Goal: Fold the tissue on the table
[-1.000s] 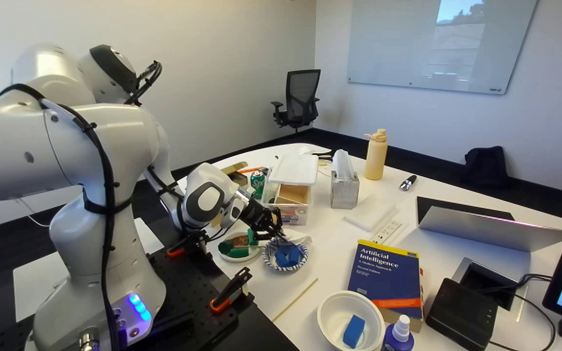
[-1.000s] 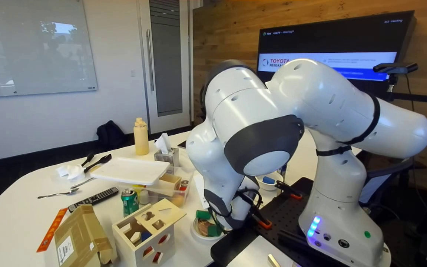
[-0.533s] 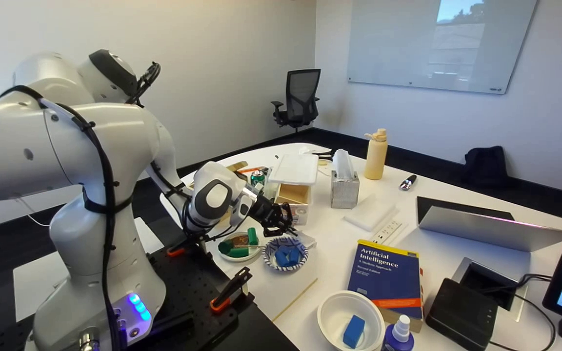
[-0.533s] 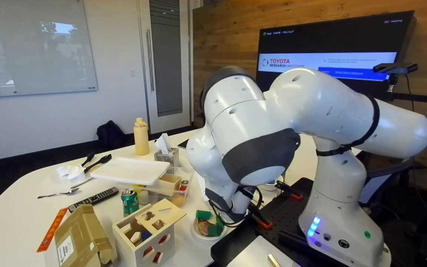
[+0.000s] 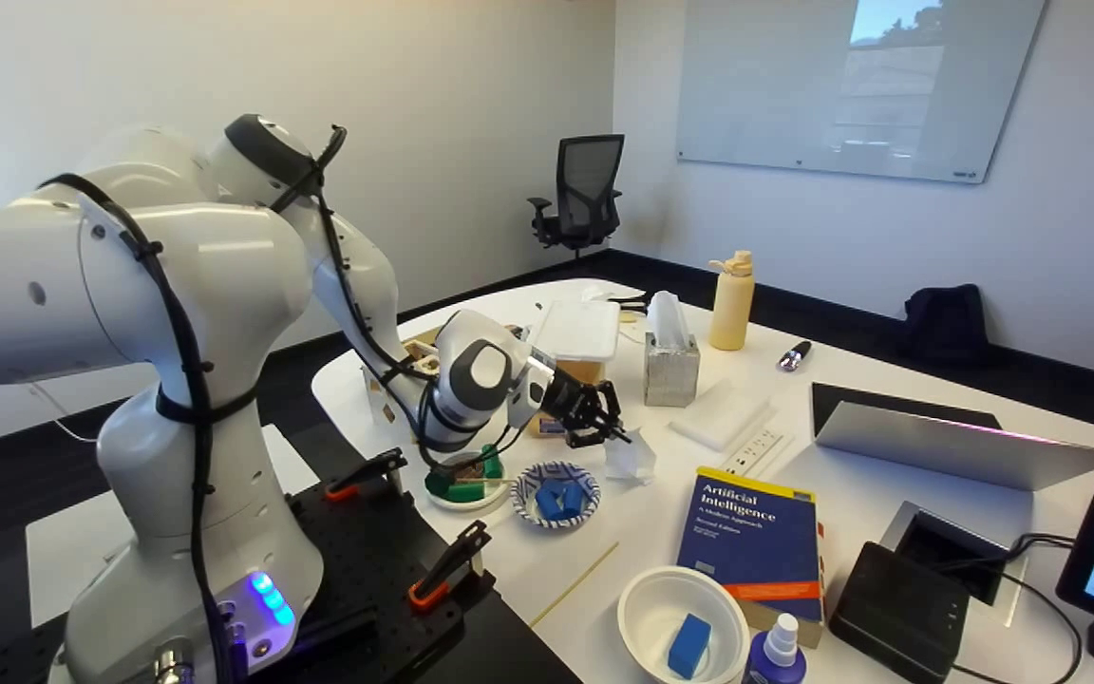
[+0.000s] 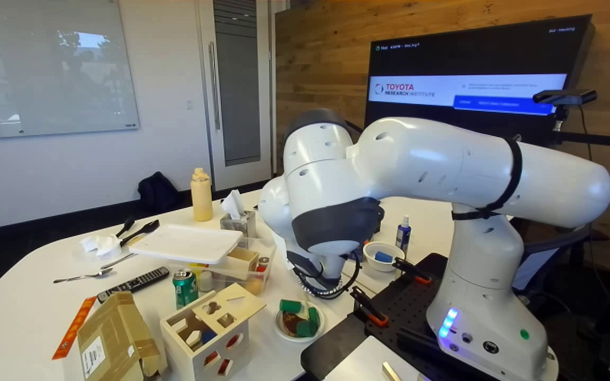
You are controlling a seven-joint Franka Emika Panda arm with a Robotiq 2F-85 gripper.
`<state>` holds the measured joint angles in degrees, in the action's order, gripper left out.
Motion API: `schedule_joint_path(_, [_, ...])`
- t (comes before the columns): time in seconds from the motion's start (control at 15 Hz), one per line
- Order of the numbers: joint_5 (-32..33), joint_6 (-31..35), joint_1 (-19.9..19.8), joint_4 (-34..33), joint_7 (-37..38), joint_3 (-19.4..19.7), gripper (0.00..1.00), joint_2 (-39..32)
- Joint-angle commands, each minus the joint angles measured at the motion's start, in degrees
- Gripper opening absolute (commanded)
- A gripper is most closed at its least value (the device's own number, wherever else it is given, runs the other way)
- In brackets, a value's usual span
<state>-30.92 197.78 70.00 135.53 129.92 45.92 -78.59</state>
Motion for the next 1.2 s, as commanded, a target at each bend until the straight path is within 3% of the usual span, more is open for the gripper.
schedule_joint_path(0.0, [8.3, 0.4, -8.6, -8.2, 0.0, 0.7, 0.00, 0.1])
schedule_joint_path(0.07, [10.6, 0.4, -11.3, -10.2, -0.4, 0.4, 0.00, 0.5])
schedule_joint_path(0.13, [6.9, 0.4, -14.6, -12.5, -6.8, -1.6, 0.00, 1.7])
schedule_joint_path(0.73, [6.9, 0.1, -36.0, -21.0, -27.7, -12.4, 0.00, 5.4])
schedule_joint_path(1.13, [4.4, 0.3, -43.3, -22.6, -40.1, -17.9, 0.00, 7.4])
